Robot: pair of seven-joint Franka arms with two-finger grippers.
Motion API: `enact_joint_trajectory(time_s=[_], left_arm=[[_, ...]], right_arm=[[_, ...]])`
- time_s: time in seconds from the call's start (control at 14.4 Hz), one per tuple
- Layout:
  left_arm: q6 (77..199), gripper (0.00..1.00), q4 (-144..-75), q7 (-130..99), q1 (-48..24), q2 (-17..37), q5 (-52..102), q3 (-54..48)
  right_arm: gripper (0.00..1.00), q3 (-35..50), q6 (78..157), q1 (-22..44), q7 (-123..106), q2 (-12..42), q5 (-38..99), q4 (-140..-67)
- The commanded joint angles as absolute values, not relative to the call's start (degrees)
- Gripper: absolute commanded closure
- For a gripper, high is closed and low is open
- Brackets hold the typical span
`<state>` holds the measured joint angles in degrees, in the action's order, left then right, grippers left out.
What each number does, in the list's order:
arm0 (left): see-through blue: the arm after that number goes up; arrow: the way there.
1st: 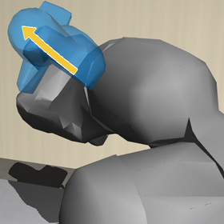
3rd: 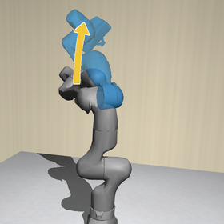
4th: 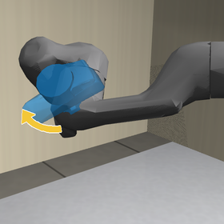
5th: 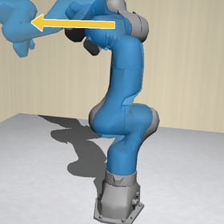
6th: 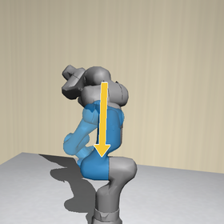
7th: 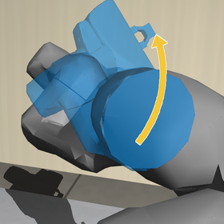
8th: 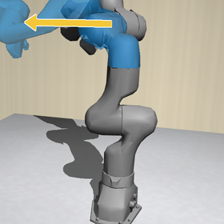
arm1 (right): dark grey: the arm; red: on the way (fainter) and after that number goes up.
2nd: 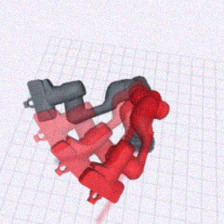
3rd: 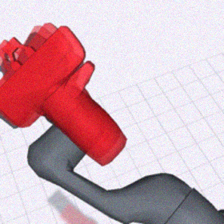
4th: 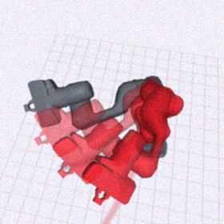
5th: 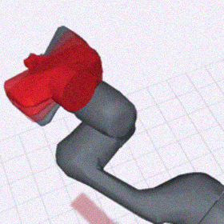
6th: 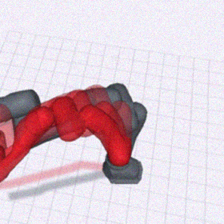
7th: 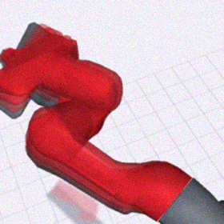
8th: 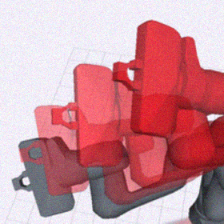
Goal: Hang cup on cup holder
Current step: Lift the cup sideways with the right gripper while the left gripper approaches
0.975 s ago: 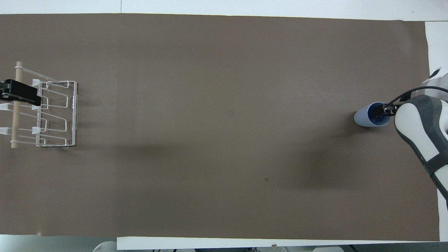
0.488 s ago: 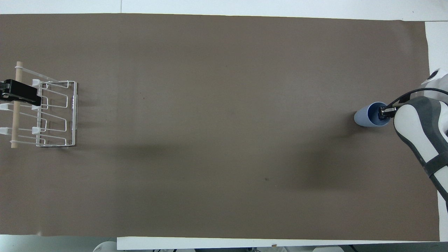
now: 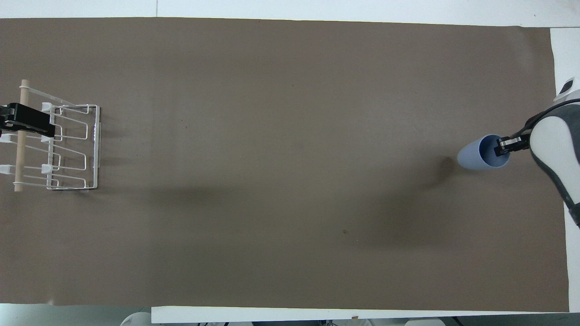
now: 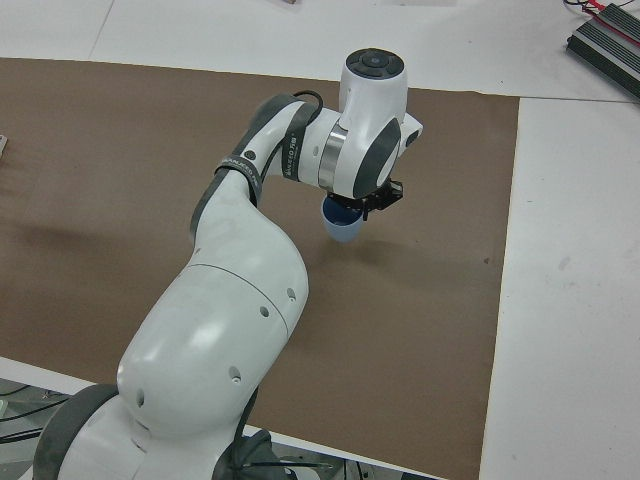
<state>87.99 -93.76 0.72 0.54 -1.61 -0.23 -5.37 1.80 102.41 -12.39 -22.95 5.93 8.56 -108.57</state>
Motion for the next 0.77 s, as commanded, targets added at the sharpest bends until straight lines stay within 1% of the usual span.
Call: enact_joint_trajectory(time_s=[0.0,0.14,0.21,0.42,0.49,0.63,0.7], left_arm=[[88.4,0.00,-95.4,-1.7,1.1,-2.8,0.1,-5.5],[88.9,0.00,-95.4,-10.1,0.5,-2.7,0.7,-5.7],[89.1,0.00,-95.4,-15.3,0.4,-2.7,1.7,-6.0],[88.6,0.00,-95.1,-32.9,-0.4,-2.6,6.7,-6.2],[89.2,0.00,-95.3,-39.5,-2.2,-2.7,6.6,-6.2],[89.4,0.00,-95.4,-51.2,-4.0,-2.7,7.0,-6.3],[89.4,0.00,-95.7,-55.8,-5.4,-2.9,8.2,-6.5]], right_arm=[[1.00,2.7,94.3,-11.8,-24.3,2.7,23.1,-106.6],[1.00,2.7,90.6,-9.9,-23.8,2.2,33.8,-107.0],[1.00,2.7,90.4,-9.2,-23.8,1.9,37.8,-107.7],[1.00,2.7,93.2,-4.9,-20.9,1.7,50.8,-108.5],[1.00,2.7,93.4,-3.7,-18.8,1.6,53.8,-108.5],[1.00,2.7,94.5,-0.8,-17.2,0.4,61.0,-111.3],[1.00,2.7,96.1,0.7,-17.4,-0.7,65.2,-114.1]])
